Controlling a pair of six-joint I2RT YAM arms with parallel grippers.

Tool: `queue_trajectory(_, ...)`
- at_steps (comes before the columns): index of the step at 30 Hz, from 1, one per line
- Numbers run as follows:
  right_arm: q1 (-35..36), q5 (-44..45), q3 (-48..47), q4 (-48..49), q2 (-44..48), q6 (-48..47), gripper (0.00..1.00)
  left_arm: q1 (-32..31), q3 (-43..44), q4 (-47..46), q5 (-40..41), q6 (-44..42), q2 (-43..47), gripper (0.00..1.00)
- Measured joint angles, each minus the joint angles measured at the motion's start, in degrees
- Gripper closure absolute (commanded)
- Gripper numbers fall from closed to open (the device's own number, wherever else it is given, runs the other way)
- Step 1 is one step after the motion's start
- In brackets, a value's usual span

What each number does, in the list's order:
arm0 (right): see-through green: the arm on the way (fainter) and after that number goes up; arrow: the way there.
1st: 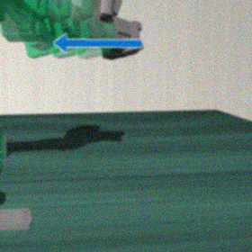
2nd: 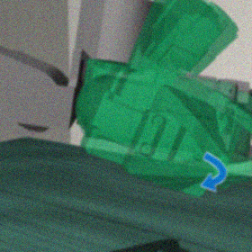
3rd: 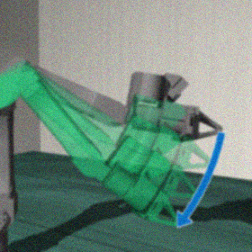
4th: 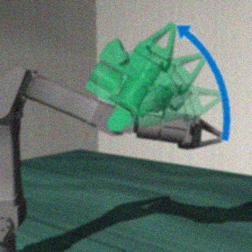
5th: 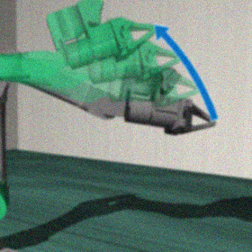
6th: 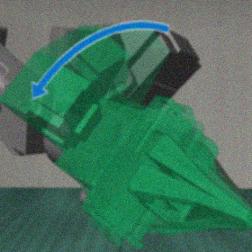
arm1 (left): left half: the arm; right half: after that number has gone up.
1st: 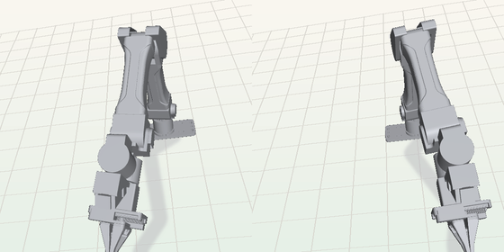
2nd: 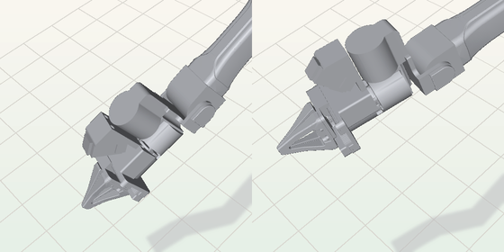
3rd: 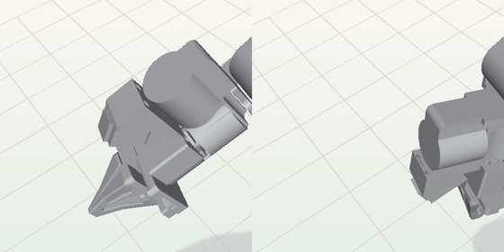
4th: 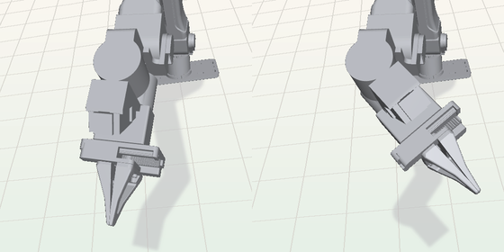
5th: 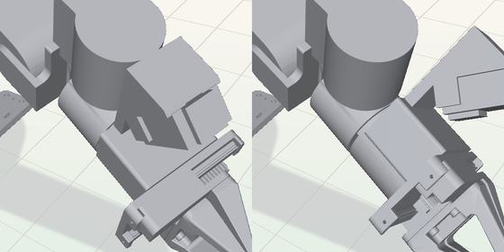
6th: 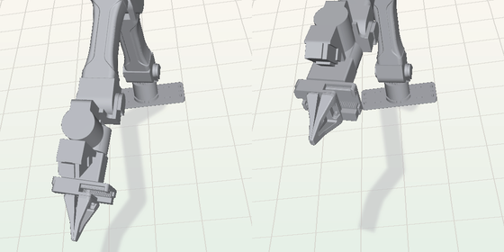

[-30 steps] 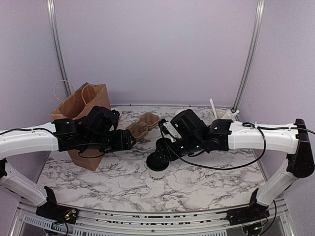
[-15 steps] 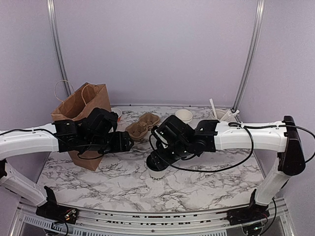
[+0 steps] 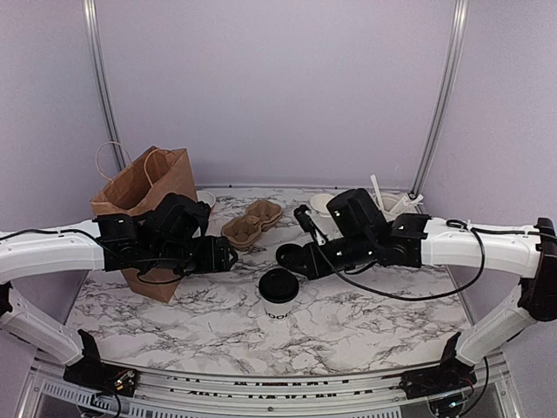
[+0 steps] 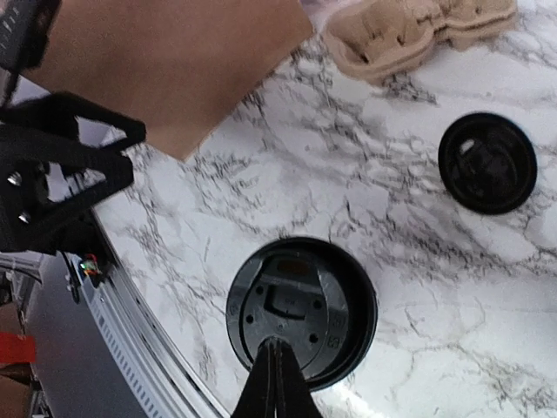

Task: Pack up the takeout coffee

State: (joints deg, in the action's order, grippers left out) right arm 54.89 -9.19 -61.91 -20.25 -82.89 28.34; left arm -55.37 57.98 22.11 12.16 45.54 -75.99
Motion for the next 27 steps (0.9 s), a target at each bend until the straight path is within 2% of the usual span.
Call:
queue_trajectory(4,-4.96,-11.65,7.56,12.41,3.52,5.25,1.0,0.0,0.0,-0.57,-1.05,-0.17,-0.04,0.2)
queue_trajectory(11,-8.28,-26.69,17.22,32.74,1.7,16.11,1.0,0.0,-0.02,-1.29,-2.49,-0.2,-0.22,0.2)
queue_trajectory(21,-10.88,-34.01,27.04,60.39,-9.62,28.89,1.0,0.0,-0.63,-1.7,-4.46,-0.59,-0.63,0.2)
queue_trajectory(27,-10.93,-33.92,28.06,62.47,-9.44,30.62,1.0,0.0,-0.68,-3.04,-6.71,-0.83,-0.7,0.21)
